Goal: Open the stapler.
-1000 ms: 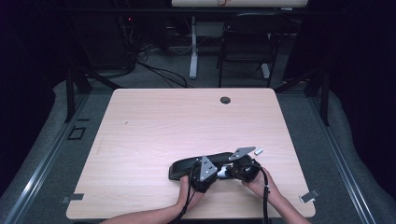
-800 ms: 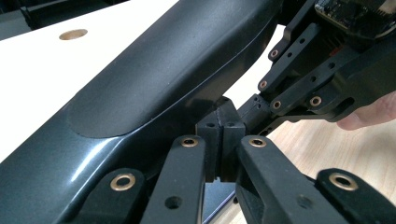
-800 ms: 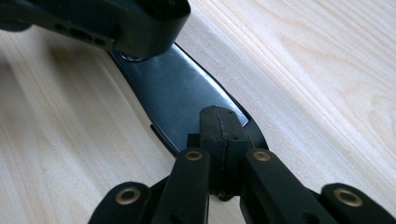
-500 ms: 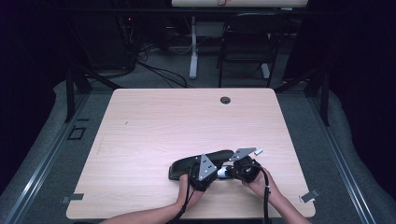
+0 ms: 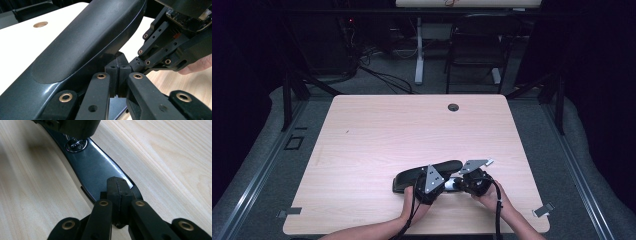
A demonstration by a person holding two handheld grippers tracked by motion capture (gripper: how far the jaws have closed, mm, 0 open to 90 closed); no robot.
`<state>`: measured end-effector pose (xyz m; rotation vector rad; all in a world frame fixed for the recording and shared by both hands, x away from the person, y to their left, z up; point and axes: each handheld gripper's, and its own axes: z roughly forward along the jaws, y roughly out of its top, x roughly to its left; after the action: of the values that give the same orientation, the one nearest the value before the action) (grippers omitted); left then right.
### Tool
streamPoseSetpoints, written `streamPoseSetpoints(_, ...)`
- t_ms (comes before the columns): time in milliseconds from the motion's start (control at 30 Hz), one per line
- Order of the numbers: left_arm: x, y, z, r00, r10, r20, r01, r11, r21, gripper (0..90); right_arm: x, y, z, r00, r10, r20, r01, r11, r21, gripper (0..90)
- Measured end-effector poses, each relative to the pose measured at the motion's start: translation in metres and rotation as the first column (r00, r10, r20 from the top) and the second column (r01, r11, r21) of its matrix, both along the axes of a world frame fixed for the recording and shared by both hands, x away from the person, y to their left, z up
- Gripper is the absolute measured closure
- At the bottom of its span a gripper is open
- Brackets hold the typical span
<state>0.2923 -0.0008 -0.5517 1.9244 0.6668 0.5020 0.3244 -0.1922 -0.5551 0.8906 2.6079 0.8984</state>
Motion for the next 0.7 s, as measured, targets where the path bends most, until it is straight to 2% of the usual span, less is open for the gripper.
streamPoseSetpoints(300,-0.001,0.002,0.004,0.9999,0.004,0.012,-0.004,0.9999,-0.012,90.0,0.000,0.001,0.000,1.0000,0.003,0.007,-0.003,1.0000,-0.002,90.0)
streamPoseSetpoints(333,-0.001,0.002,0.007,0.9998,0.003,0.020,-0.002,0.9998,-0.020,90.0,-0.001,0.001,-0.001,1.0000,-0.002,0.006,0.002,1.0000,0.010,90.0)
streamPoseSetpoints(467,-0.002,0.004,0.013,0.9996,0.006,0.027,-0.005,0.9993,-0.037,90.0,0.000,0.002,0.000,1.0000,-0.007,0.000,0.007,1.0000,-0.003,90.0)
streamPoseSetpoints(500,-0.002,0.004,0.013,0.9995,0.007,0.030,-0.006,0.9991,-0.041,90.0,0.000,0.002,-0.001,1.0000,-0.006,0.003,0.006,0.9999,0.012,90.0)
streamPoseSetpoints(600,-0.002,0.006,0.017,0.9994,0.006,0.034,-0.005,0.9988,-0.050,90.0,0.000,0.002,0.000,1.0000,-0.005,-0.007,0.006,0.9999,0.009,90.0)
streamPoseSetpoints(700,-0.002,0.007,0.022,0.9990,0.005,0.044,-0.002,0.9980,-0.063,90.0,-0.001,0.003,-0.001,0.9999,-0.014,0.002,0.013,0.9998,0.017,90.0)
